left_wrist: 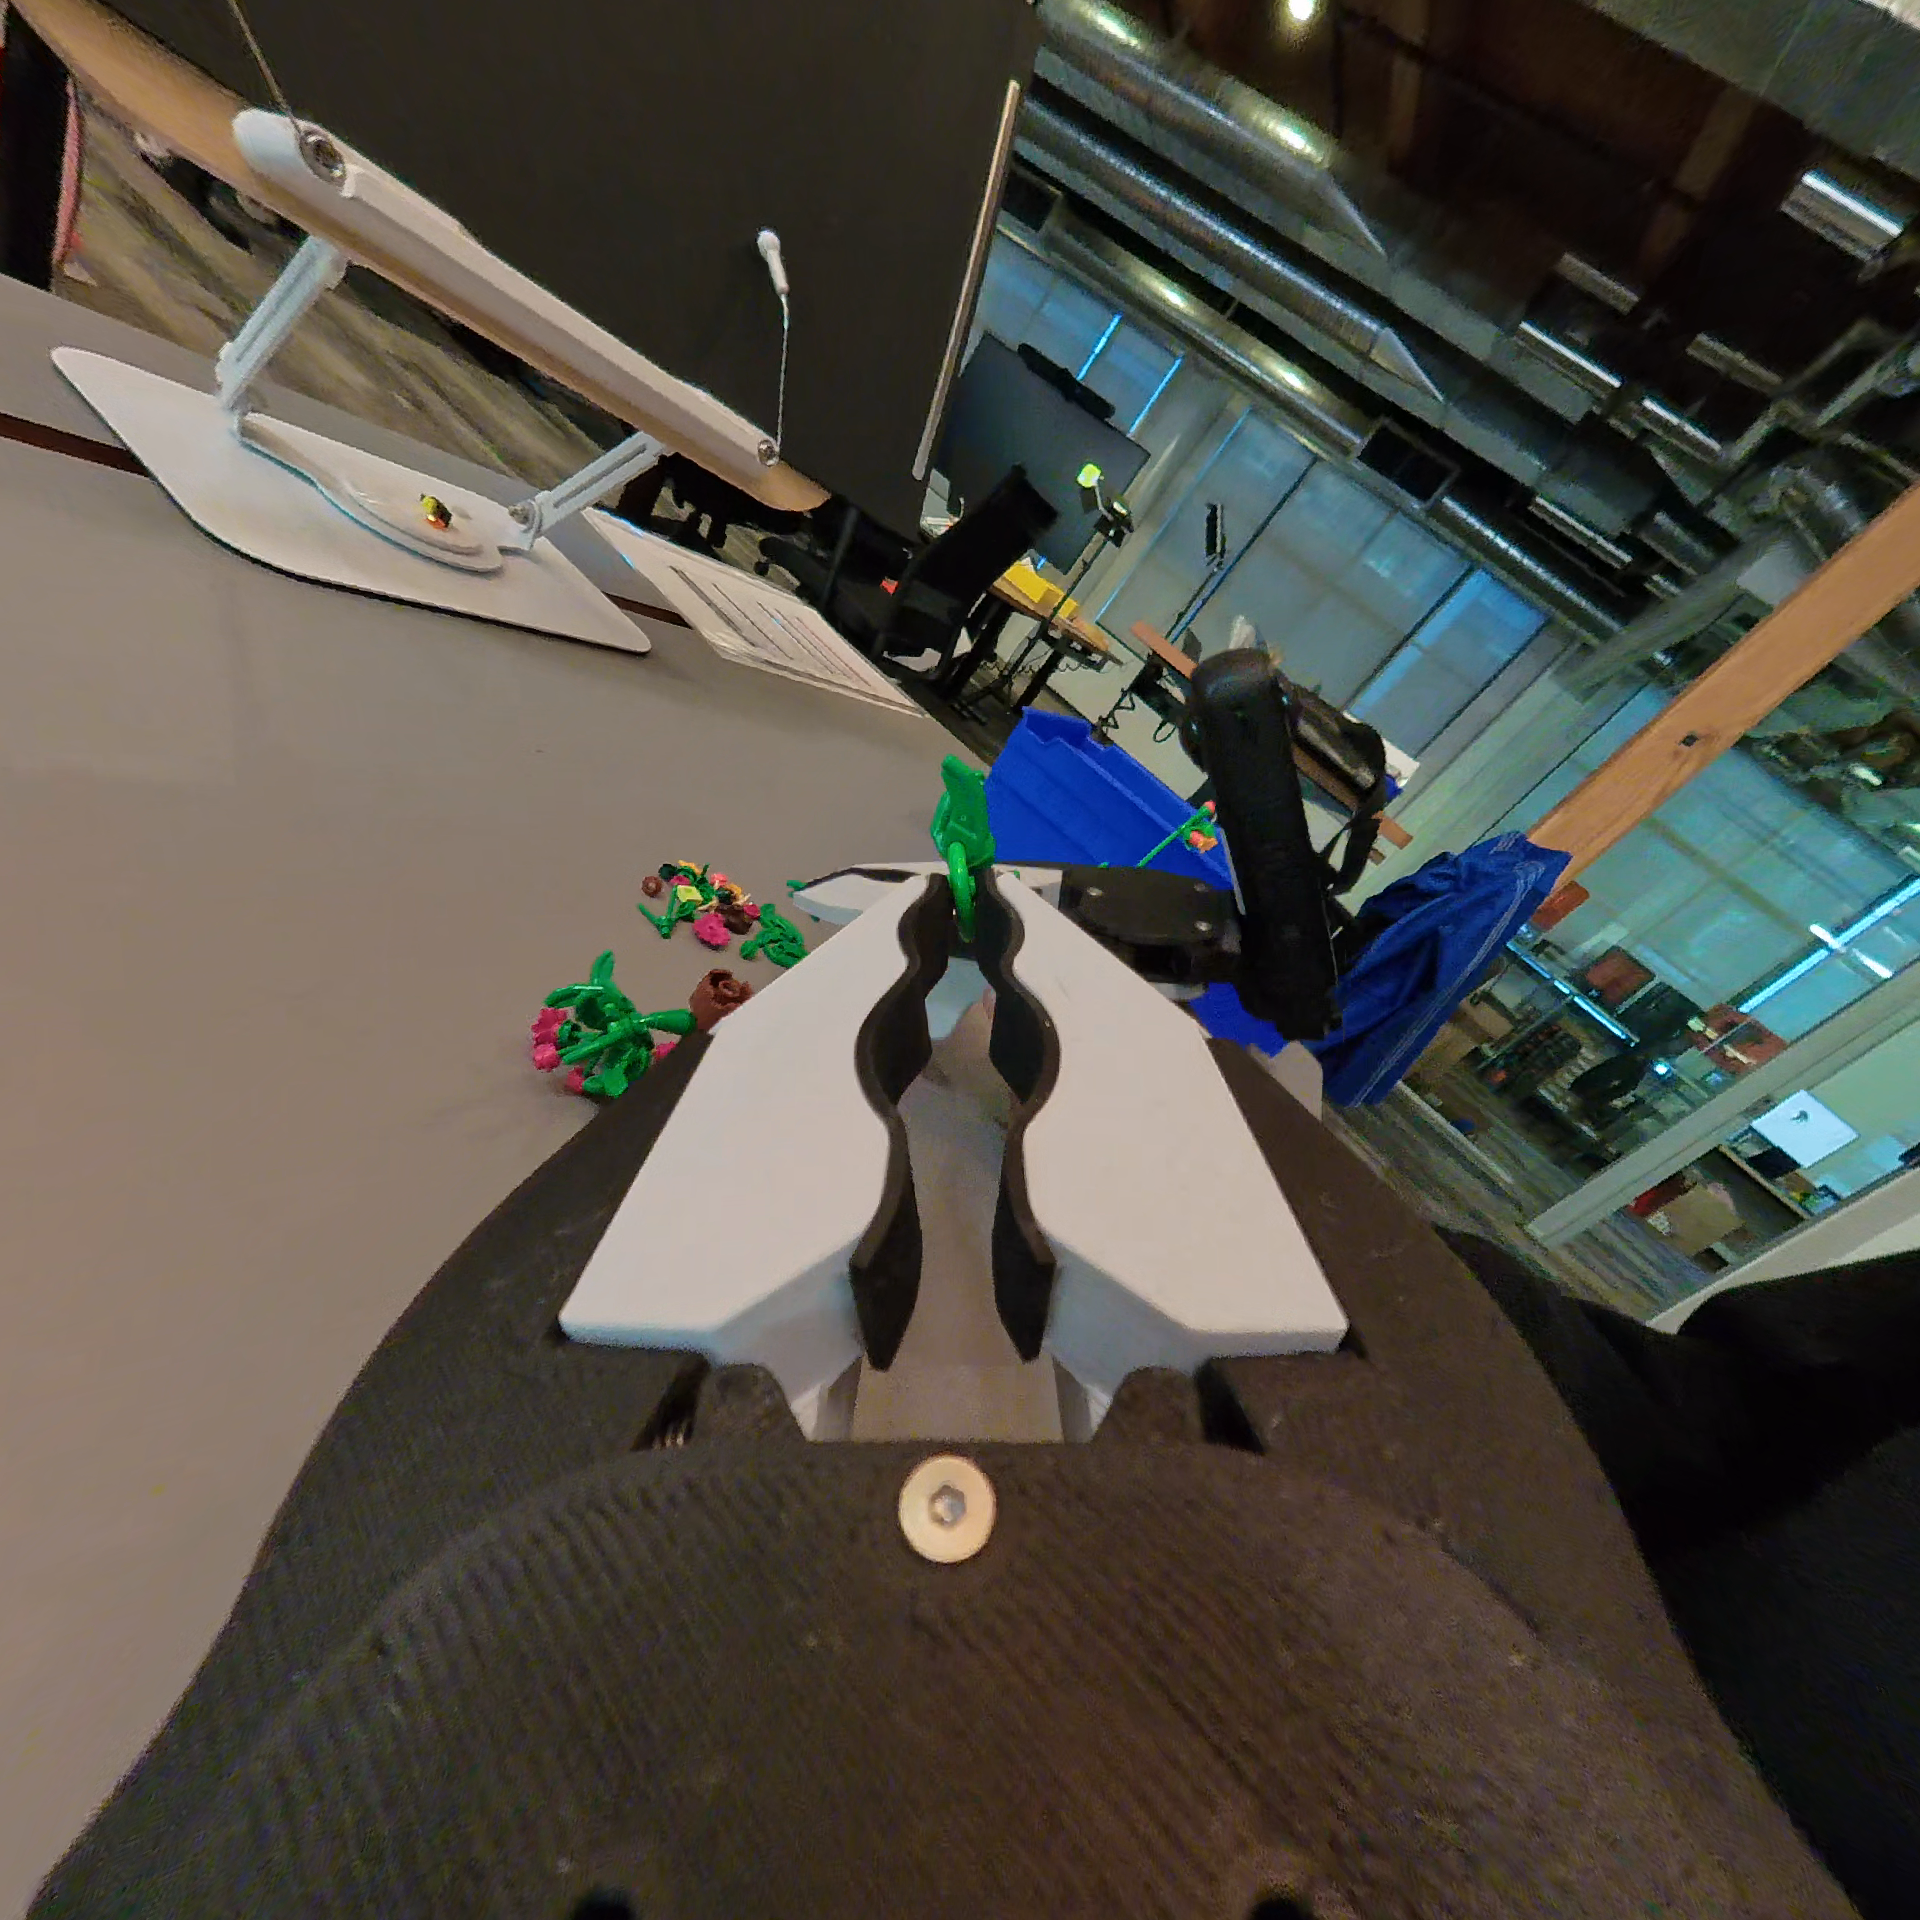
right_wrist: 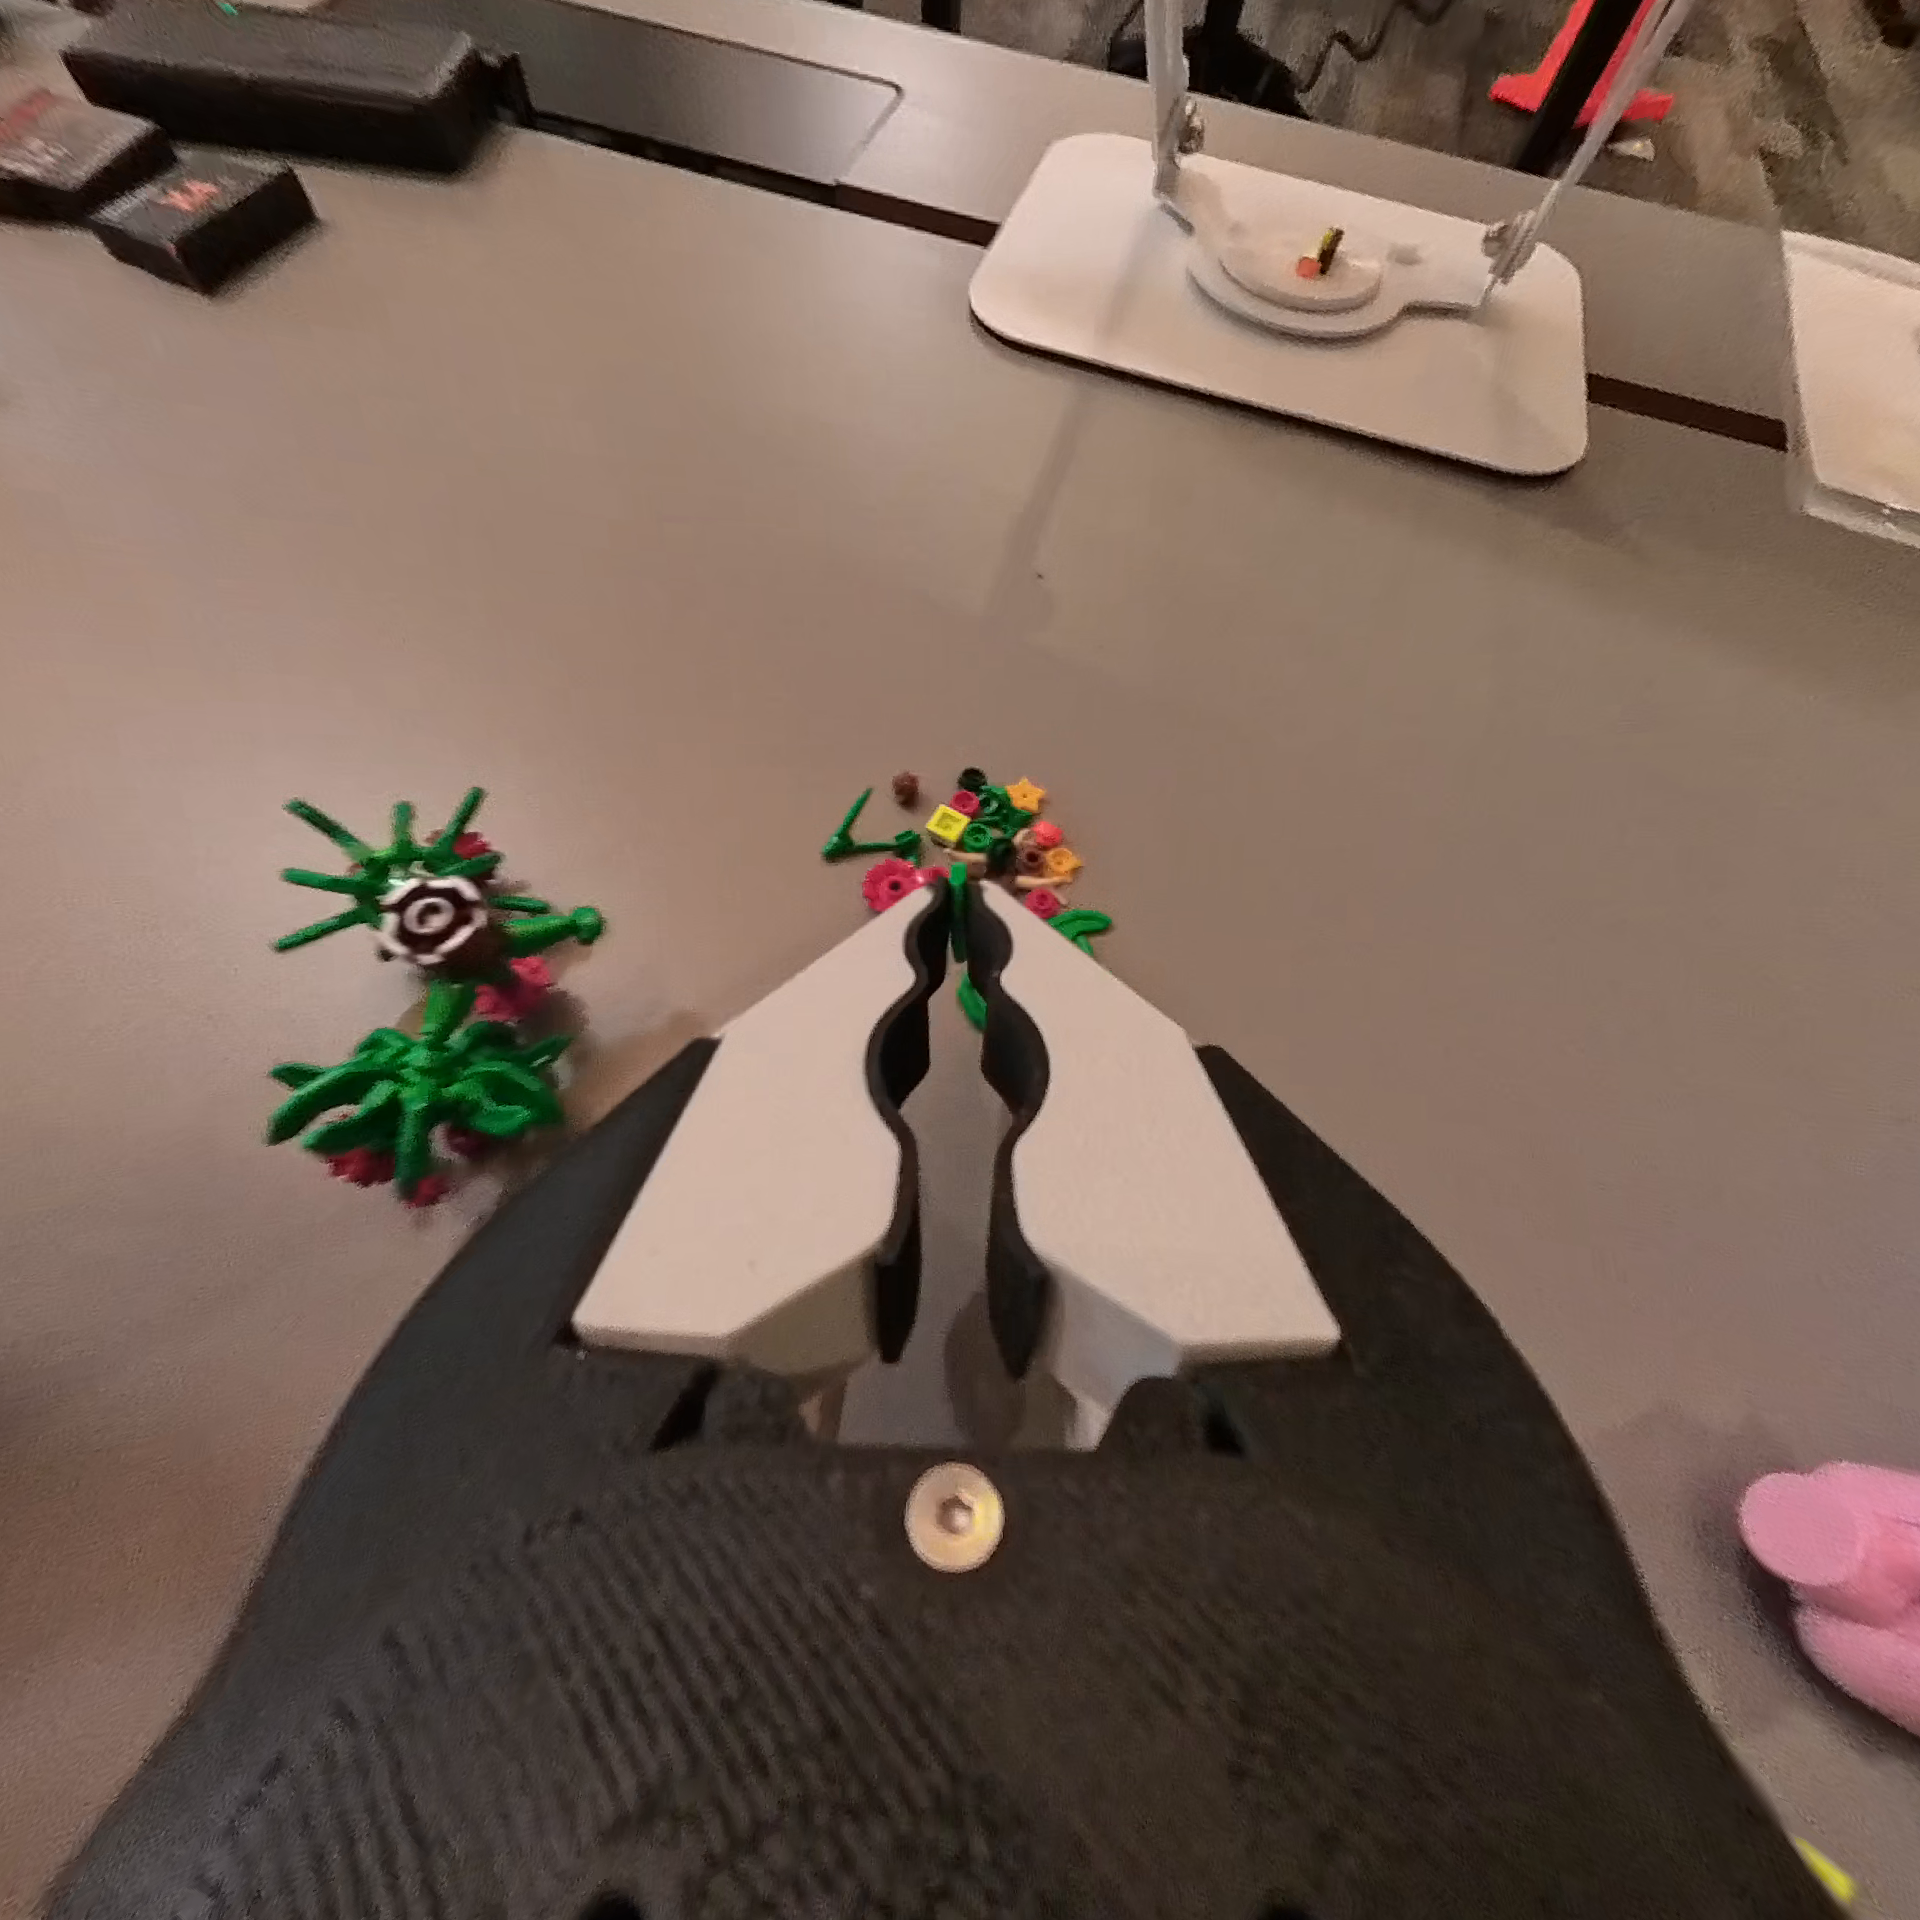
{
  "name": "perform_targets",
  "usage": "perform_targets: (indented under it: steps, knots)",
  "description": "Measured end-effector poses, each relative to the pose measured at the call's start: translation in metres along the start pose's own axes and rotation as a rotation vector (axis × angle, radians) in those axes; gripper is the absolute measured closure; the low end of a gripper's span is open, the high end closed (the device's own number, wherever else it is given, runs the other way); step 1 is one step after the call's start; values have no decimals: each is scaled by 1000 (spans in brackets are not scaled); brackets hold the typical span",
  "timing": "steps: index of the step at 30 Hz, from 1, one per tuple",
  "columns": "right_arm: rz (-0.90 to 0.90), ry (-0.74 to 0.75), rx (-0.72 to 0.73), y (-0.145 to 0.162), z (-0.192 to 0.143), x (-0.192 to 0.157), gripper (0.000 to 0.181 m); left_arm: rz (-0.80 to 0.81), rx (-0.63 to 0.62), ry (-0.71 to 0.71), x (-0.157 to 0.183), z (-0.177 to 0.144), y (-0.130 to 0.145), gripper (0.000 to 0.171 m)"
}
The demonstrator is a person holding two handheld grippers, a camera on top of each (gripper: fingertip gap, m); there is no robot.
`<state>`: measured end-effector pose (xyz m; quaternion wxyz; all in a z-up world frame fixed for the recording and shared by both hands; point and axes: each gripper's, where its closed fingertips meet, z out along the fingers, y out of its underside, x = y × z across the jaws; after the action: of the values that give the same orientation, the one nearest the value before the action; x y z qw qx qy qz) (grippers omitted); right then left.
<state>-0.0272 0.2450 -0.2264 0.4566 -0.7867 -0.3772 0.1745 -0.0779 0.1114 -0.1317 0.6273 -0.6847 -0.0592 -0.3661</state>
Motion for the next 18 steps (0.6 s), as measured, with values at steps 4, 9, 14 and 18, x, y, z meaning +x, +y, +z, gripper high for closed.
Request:
perform_targets:
  steps: [4, 9, 14, 18]
  knots:
    - [-10, -1, -69, 11, 14, 5, 181, -51, 4, 23, -1, -2, 5, 170]
    - [-15, -10, -96, 14, 18, 9, 179, -117, -15, 48, -1, 3, 15, 170]
    - [-1, -59, -49, 11, 7, 6, 155, -146, -35, 27, -14, 14, 25, 170]
    - [14, -248, 202, -29, -33, -26, 149, -125, -31, 4, -20, 21, 26, 171]
